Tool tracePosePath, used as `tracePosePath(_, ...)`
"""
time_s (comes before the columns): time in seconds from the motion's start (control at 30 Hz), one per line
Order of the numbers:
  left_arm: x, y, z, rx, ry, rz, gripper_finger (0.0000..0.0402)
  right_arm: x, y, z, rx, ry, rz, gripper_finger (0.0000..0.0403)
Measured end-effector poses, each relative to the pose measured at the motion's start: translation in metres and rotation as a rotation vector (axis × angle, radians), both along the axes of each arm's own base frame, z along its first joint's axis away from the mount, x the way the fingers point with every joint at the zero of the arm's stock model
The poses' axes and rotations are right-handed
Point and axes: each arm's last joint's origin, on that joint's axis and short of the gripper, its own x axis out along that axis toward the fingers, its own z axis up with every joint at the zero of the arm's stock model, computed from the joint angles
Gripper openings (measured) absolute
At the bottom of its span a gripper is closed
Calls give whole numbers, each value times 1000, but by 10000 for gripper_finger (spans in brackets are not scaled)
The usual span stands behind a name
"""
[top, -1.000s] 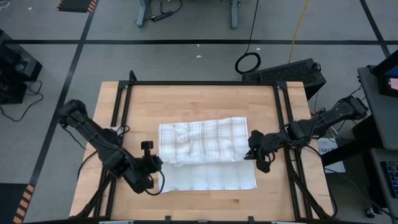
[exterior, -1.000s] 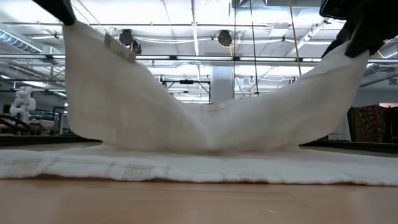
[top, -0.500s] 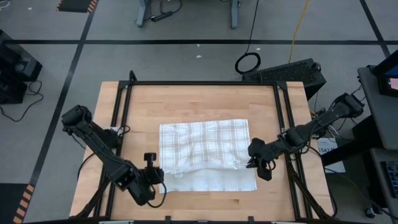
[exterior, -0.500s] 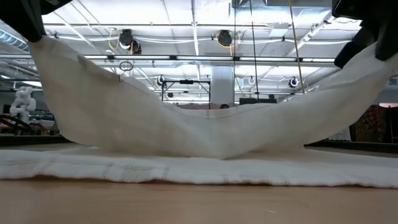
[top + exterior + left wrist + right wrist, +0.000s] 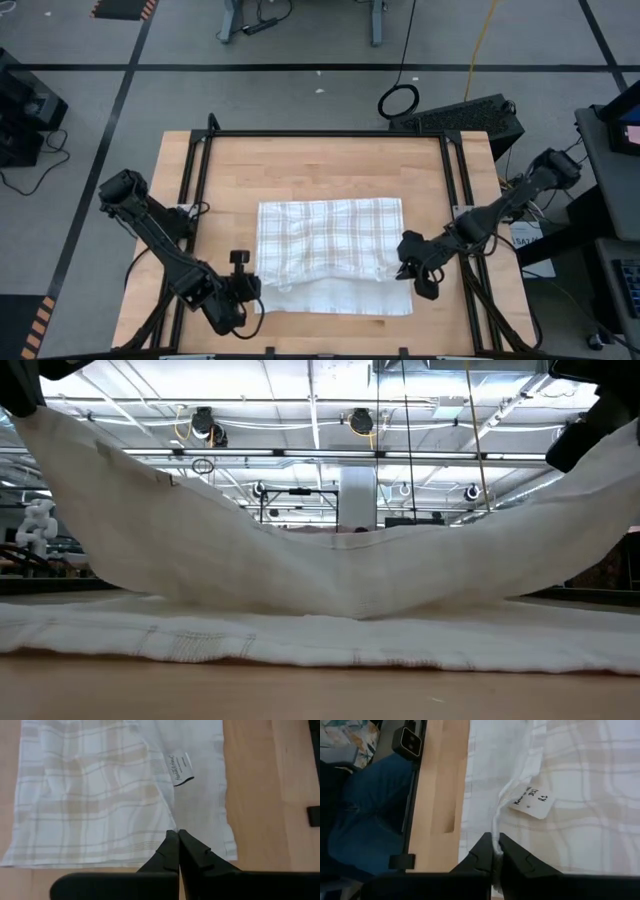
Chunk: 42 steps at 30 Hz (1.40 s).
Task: Roll towel
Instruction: Roll the white towel
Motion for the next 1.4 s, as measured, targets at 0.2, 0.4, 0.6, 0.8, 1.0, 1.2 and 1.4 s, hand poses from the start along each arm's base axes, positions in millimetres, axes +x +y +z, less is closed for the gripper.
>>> tracePosePath(0.2,1,-1,0,-13,-6,-3,0,0,6,-3,18,20,9,43)
tracePosePath(0.4,2,-3,1,-40,-10,-8,1,-6,15,-3,85,71,39,95)
tracePosePath(0.6,2,-4,1,-61,-25,22,28,-13,23,-3,133,113,21,137)
tracePosePath(0.8,3,-3,1,-63,-43,68,78,-15,26,-3,109,91,0,161)
tracePosePath(1.0,-4,-6,-9,-108,-27,154,142,-11,21,-3,-39,-38,-112,158)
tracePosePath(1.2,-8,-30,-46,-85,-12,56,176,-8,23,-9,-81,-27,-116,155)
tracePosePath(1.4,-8,-51,-81,-44,12,13,178,-5,33,-26,-147,17,-108,155)
